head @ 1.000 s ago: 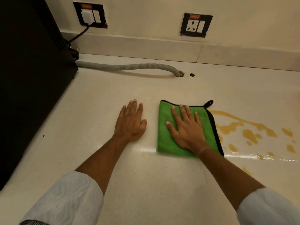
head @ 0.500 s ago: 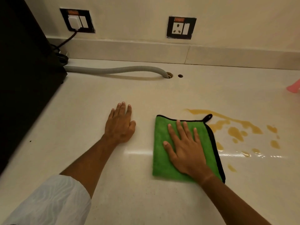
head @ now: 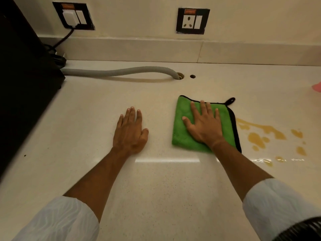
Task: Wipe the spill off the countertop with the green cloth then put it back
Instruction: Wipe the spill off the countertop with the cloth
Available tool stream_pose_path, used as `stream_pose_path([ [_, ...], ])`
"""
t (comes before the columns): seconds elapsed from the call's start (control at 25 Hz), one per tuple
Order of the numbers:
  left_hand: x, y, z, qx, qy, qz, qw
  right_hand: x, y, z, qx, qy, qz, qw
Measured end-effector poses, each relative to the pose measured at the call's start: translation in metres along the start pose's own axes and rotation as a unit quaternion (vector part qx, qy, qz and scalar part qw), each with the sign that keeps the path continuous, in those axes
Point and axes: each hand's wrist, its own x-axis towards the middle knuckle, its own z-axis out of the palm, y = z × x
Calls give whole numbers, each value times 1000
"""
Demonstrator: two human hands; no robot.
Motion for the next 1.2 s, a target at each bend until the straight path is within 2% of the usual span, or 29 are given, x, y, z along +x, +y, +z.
stream_pose_path([
  [0.16,-2,-2,-1,2,4,0,1000,-43,-4,4,-3,10,-110,994],
  [0.24,-3,-2,-2,4,-3,1,1000,-75,9,12,9,31,-113,993],
  [0.32,-3,-1,-2,4,-9,2,1000,-89,33,15,14,52,-38,998],
  [0.44,-2,-2,0,6,-1,0,1000,-68,56,9,19,56,101,993],
  [0.52,0,-3,1,16,7,1,1000,-39,58,4,24,57,142,988],
  [0.6,1,-4,3,21,9,-2,1000,-11,54,-1,28,40,125,991],
  [0.72,3,-4,4,22,6,-2,1000,-1,49,-4,7,21,45,999],
  [0.88,-2,-1,-1,13,-6,-2,1000,-61,48,5,15,36,-47,998],
  [0.96,-3,0,-3,13,-10,-2,1000,-87,62,10,14,57,4,998],
  [1.04,-3,1,-2,13,-8,-3,1000,-93,84,9,12,66,119,991],
  [1.12,-3,1,-2,9,3,-7,1000,-80,102,2,26,62,212,975],
  [1.2,-2,1,-1,10,9,-5,1000,-56,112,-4,38,54,256,964],
])
